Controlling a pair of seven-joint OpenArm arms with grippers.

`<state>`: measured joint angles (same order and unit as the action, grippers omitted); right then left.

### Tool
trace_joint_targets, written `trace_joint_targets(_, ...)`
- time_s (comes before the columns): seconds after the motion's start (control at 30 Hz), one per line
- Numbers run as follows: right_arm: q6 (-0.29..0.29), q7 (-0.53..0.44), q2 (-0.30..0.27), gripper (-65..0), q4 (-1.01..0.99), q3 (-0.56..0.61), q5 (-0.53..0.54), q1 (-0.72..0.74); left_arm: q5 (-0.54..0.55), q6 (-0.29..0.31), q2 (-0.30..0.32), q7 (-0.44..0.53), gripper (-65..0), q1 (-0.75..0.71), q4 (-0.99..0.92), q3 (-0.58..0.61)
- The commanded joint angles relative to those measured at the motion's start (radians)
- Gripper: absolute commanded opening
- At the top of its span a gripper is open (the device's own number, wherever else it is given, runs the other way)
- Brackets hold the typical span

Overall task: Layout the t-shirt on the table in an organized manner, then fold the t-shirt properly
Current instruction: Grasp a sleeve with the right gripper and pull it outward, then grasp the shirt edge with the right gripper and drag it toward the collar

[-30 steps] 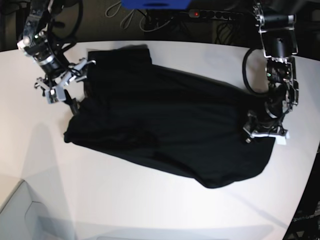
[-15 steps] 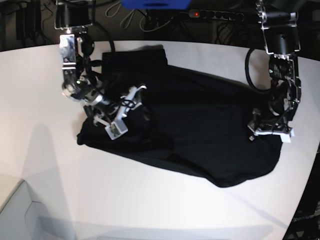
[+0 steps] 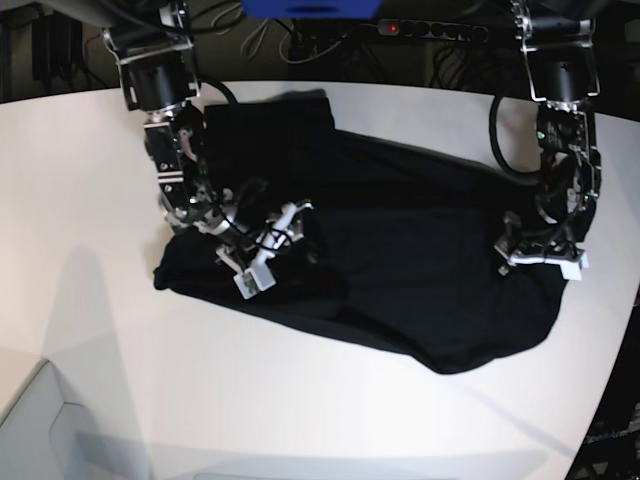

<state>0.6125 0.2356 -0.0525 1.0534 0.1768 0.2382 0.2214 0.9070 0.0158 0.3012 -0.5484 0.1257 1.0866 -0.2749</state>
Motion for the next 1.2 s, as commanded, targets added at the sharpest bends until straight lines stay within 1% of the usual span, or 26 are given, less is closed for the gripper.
trace_joint_targets(0.0,0.008,-0.043,0.003,-22.5,-0.003,-0.003,0.016,0.023,-0.012,-0.018,0.006,-0.034,-31.1,-0.001,0.002,-0.001)
trace_joint_targets(0.13,0.008,-0.058,0.003,-23.1,-0.025,-0.003,0.016,0.036,-0.012,-0.018,0.006,-0.034,-31.1,-0.001,0.0,-0.001)
trace_joint_targets(0.2,0.008,-0.058,0.006,-27.4,-0.042,-0.003,0.016,0.039,-0.012,-0.018,0.006,-0.034,-31.1,-0.001,0.0,-0.001)
trace_joint_targets(0.27,0.008,-0.058,0.007,-34.6,-0.068,-0.003,0.016,0.056,-0.012,-0.018,0.006,-0.034,-31.1,-0.001,0.0,-0.001)
trace_joint_targets(0.33,0.008,-0.058,0.007,-43.2,-0.12,-0.004,0.016,0.069,-0.012,-0.018,0.006,-0.034,-31.1,-0.001,-0.001,-0.001)
trace_joint_targets(0.4,0.008,-0.06,0.007,-52.6,-0.157,-0.004,0.016,0.092,-0.012,-0.018,0.006,-0.034,-31.1,-0.001,-0.003,-0.001)
trace_joint_targets(0.47,0.008,-0.06,0.007,-63.4,-0.163,-0.01,0.016,0.103,-0.013,-0.018,0.006,-0.034,-31.1,-0.002,-0.006,-0.001)
trace_joint_targets(0.5,0.008,-0.06,0.007,-65.0,-0.157,-0.012,0.017,0.106,-0.013,-0.018,0.006,-0.034,-31.1,-0.002,-0.006,-0.001)
trace_joint_targets(0.63,0.008,-0.06,-0.004,-65.0,-0.038,-0.013,0.017,0.126,-0.013,-0.018,0.006,-0.034,-31.1,-0.002,-0.007,-0.001)
trace_joint_targets(0.7,0.008,-0.058,-0.025,-65.0,0.038,-0.013,0.022,0.129,-0.013,-0.018,0.006,-0.034,-31.1,-0.002,-0.006,-0.001)
trace_joint_targets(0.8,0.008,-0.06,-0.034,-65.0,0.146,-0.015,0.02,0.148,-0.013,-0.018,0.013,-0.034,-31.1,-0.019,-0.003,-0.001)
trace_joint_targets(0.87,0.008,-0.06,-0.034,-65.0,0.158,-0.023,0.019,0.198,-0.013,-0.018,0.014,-0.034,-31.1,-0.027,0.0,-0.001)
trace_joint_targets(0.9,0.008,-0.06,-0.034,-65.0,0.143,-0.044,0.019,0.232,-0.013,-0.018,0.014,-0.034,-31.1,-0.027,0.0,-0.001)
trace_joint_targets(0.97,0.008,-0.061,-0.023,-65.0,0.063,-0.098,0.019,0.307,-0.013,-0.018,0.016,-0.034,-31.1,-0.041,0.0,-0.001)
trace_joint_targets(1.03,0.008,-0.078,-0.007,-65.0,-0.095,-0.128,0.017,0.41,-0.012,-0.018,0.016,-0.034,-31.1,-0.053,0.008,-0.001)
trace_joint_targets(1.07,0.008,-0.111,-0.004,-65.0,-0.187,-0.142,0.017,0.456,-0.012,-0.018,0.016,-0.034,-31.1,-0.056,0.017,-0.001)
trace_joint_targets(1.17,0.008,-0.295,-0.007,-64.2,-0.517,-0.17,0.017,0.588,-0.012,-0.018,0.016,-0.034,-31.1,-0.073,0.054,-0.001)
